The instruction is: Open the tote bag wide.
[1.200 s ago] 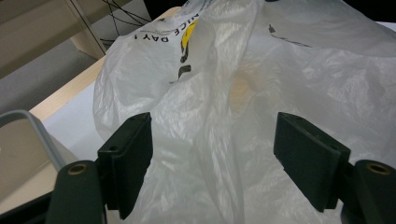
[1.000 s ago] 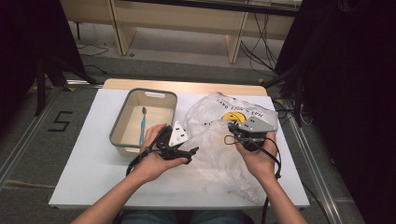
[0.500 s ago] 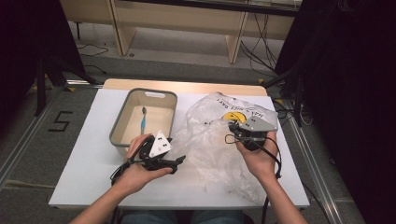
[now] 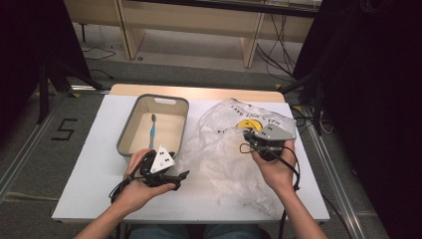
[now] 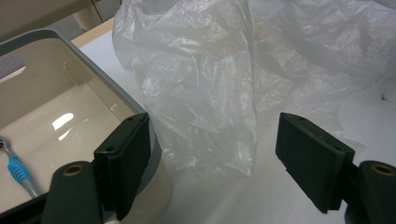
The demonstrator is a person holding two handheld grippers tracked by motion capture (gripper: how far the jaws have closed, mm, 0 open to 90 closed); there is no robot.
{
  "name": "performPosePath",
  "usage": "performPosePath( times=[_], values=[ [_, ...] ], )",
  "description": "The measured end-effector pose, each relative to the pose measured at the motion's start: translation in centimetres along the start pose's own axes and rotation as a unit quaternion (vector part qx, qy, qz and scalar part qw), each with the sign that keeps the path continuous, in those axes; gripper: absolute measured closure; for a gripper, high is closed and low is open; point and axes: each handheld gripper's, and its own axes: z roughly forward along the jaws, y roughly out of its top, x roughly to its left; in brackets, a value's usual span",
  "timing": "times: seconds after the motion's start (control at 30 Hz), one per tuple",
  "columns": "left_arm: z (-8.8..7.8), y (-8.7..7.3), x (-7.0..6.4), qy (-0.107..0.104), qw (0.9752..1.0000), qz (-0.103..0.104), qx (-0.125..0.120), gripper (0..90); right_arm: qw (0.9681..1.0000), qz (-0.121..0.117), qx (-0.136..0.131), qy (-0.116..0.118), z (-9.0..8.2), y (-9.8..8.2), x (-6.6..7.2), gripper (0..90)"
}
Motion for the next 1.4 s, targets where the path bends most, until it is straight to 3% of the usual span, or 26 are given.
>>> performPosePath(
  times=[0.43,1.4],
  values=[
    [-0.37,-0.81,0.02,0.003,1.0,-0.003,0.004,26.2,1.0,-0.002,0.003,0.001,0.07,-0.03,0.04,90.0],
    [-0.55,-0.96,0.19,0.008,0.9999,-0.007,0.003,26.3,1.0,0.0,0.004,0.001,0.08,-0.07,0.05,90.0]
  ],
)
